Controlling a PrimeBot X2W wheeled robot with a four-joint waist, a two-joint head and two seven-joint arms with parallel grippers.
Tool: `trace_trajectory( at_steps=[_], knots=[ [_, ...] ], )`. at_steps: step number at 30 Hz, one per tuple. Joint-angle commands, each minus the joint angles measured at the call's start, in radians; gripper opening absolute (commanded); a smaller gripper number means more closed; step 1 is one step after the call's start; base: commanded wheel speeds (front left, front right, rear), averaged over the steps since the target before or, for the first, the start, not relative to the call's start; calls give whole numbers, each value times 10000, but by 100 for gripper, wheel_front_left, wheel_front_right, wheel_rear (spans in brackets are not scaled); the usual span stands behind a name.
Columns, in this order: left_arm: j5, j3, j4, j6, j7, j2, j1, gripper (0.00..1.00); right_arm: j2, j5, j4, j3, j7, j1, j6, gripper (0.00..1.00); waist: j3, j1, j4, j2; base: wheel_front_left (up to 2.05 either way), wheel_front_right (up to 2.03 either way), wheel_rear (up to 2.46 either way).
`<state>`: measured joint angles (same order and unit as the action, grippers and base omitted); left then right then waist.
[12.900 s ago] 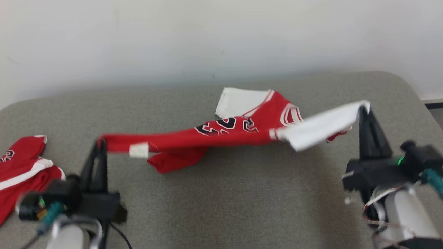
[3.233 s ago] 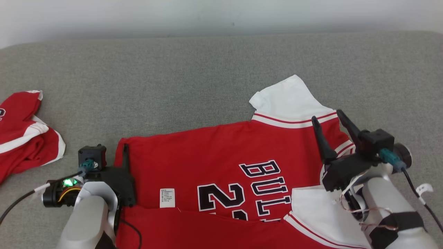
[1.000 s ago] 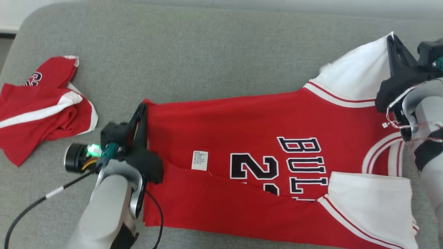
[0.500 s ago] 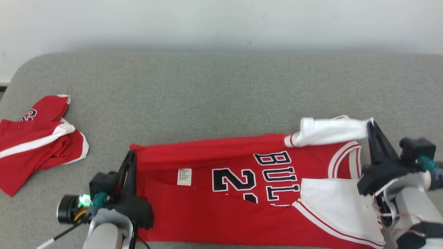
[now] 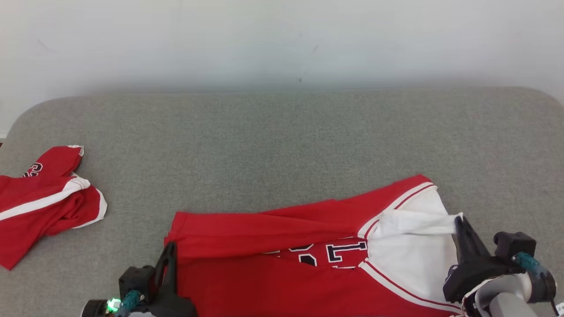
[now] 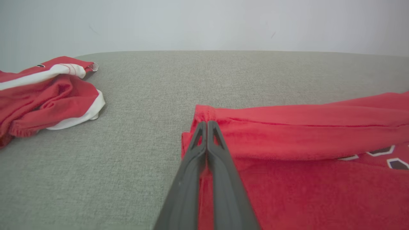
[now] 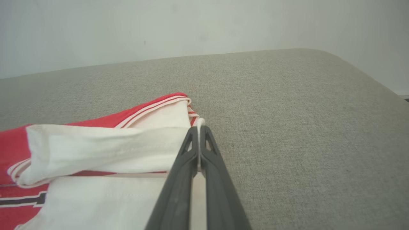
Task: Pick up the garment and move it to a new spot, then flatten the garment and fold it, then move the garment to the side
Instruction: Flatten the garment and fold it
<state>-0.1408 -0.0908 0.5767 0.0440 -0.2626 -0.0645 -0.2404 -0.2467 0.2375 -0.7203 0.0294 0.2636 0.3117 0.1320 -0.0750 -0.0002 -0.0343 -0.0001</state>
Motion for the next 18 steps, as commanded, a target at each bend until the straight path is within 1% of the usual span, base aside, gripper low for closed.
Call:
trace_trajectory(
  at_steps=[1, 2, 3, 4, 5, 12, 18],
  knots=[
    [69, 57, 105, 15, -32, 33, 206, 0, 81, -34, -41, 14, 8, -106, -28, 0, 38, 2, -4, 1, 0, 0, 0],
    [53, 101, 131, 3, -32, 47, 237, 0, 98, -23, -73, 30, 7, -121, -28, 3, 60, 2, -6, 1, 0, 0, 0],
    [16, 167, 131, -43, -32, 57, 272, 40, 140, 18, -119, 25, 7, -161, -28, 47, 79, 2, -5, 1, 0, 0, 0],
    [-12, 247, 87, -99, -32, 64, 332, 62, 178, 37, -120, 33, 7, -215, -28, 79, 102, 2, -5, 1, 0, 0, 0],
    [-44, 307, 54, -109, -32, 77, 429, 100, 190, 46, -108, 36, 7, -270, -28, 100, 135, 2, -6, 1, 0, 0, 0],
    [45, 608, -658, -289, -32, 134, 1273, 100, 188, 317, 515, 319, 7, -781, -28, 100, 415, 2, 2, 1, 0, 0, 0],
    [106, 719, -1047, -313, -32, 142, 1869, 100, 248, 415, 412, 294, 7, -943, -28, 100, 445, 2, -8, 1, 0, 0, 0]
  ],
)
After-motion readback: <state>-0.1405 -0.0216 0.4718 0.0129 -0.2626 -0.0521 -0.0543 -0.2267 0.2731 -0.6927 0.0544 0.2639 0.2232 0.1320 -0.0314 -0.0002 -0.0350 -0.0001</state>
